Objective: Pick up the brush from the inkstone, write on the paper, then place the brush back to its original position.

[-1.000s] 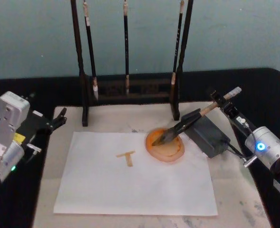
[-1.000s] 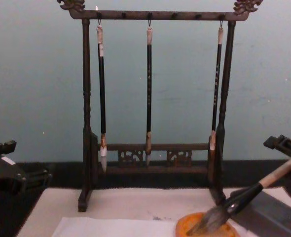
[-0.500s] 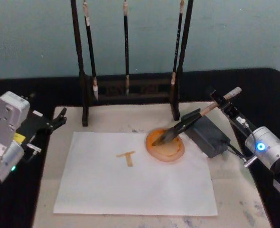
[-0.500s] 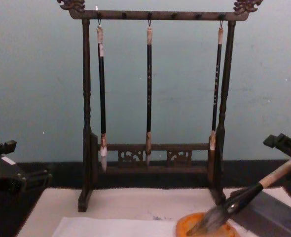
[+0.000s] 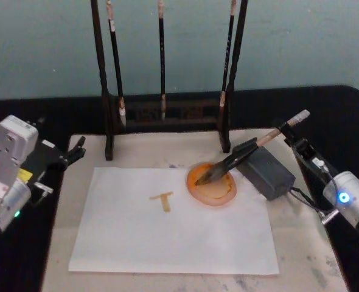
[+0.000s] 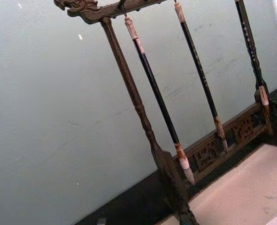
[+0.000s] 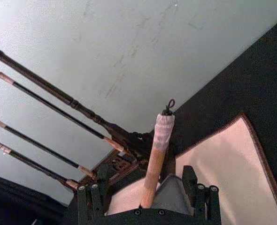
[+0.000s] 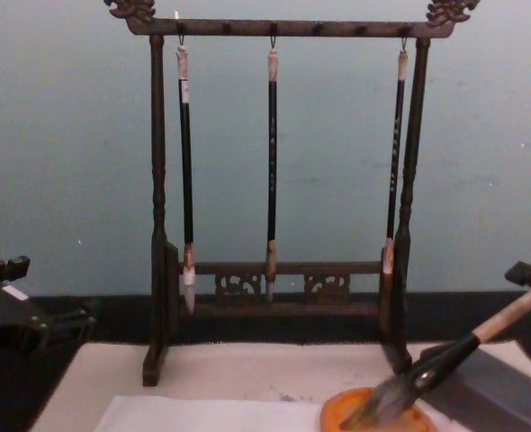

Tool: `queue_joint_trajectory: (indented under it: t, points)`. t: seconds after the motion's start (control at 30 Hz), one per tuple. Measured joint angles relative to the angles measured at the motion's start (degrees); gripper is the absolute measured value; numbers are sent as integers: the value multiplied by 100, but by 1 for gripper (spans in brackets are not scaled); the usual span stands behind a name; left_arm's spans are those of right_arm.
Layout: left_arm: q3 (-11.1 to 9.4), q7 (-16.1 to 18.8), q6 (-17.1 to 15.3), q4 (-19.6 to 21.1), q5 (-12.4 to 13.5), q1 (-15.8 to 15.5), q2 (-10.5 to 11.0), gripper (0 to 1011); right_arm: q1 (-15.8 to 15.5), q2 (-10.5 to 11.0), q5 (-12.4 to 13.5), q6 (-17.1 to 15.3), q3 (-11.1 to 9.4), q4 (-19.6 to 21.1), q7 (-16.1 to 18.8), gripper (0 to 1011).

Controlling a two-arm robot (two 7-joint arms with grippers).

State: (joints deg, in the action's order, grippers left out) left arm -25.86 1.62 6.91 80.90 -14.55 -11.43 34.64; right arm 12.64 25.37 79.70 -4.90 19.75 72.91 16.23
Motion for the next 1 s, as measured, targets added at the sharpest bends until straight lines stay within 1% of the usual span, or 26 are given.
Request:
queue_joint_trajectory:
  t: [0.17, 0.2, 0.27, 0.33, 0.37, 0.47, 0.5, 0.53, 0.57, 0.63, 0.67, 0.7, 0.73, 0.8, 0.83, 0.87, 0.9, 0.93, 0.97, 1.0]
  points:
    - [0, 0, 0, 0, 0, 0, 0, 1010, -312, 155, 9, 129, -29, 375, -85, 1000]
    - [0, 0, 0, 0, 0, 0, 0, 1010, -390, 203, -34, 184, -30, 472, -119, 1000]
    - [0, 0, 0, 0, 0, 0, 0, 1009, -420, 234, -85, 223, -28, 528, -134, 1000]
    - [0, 0, 0, 0, 0, 0, 0, 1010, -492, 340, -335, 357, 10, 684, -179, 1000]
    - [0, 0, 0, 0, 0, 0, 0, 1010, -517, 407, -570, 454, 56, 771, -218, 1000]
    - [0, 0, 0, 0, 0, 0, 0, 1010, -522, 529, -1043, 612, 172, 889, -278, 1000]
    - [0, 0, 0, 0, 0, 0, 0, 1010, -507, 609, -1395, 709, 268, 961, -339, 1000]
    - [0, 0, 0, 0, 0, 0, 0, 1010, -493, 647, -1593, 756, 319, 995, -375, 1000]
    - [0, 0, 0, 0, 0, 0, 0, 1010, -463, 709, -1914, 827, 414, 1050, -449, 1000]
    - [0, 0, 0, 0, 0, 0, 0, 1010, -425, 764, -2227, 880, 510, 1099, -535, 1000]
    - [0, 0, 0, 0, 0, 0, 0, 1010, -386, 802, -2546, 935, 603, 1128, -634, 1000]
    - [0, 0, 0, 0, 0, 0, 0, 1010, -372, 814, -2678, 957, 642, 1137, -685, 1000]
    - [0, 0, 0, 0, 0, 0, 0, 1010, -347, 829, -2898, 991, 695, 1149, -778, 1000]
    - [0, 0, 0, 0, 0, 0, 0, 1010, -309, 846, -3198, 1034, 776, 1162, -912, 1000]
    - [0, 0, 0, 0, 0, 0, 0, 1010, -276, 848, -3471, 1070, 848, 1164, -1045, 1000]
    - [0, 0, 0, 0, 0, 0, 0, 1010, -259, 848, -3615, 1091, 881, 1164, -1113, 1000]
    - [0, 0, 0, 0, 0, 0, 0, 1010, -230, 844, -3895, 1135, 942, 1162, -1253, 1000]
    - [0, 0, 0, 0, 0, 0, 0, 1010, -230, 844, -3895, 1135, 942, 1162, -1253, 1000]
    - [0, 0, 0, 0, 0, 0, 0, 1010, -206, 828, -4141, 1169, 1002, 1150, -1388, 1000]
    - [0, 0, 0, 0, 0, 0, 0, 1010, -196, 819, -4258, 1184, 1026, 1144, -1446, 1000]
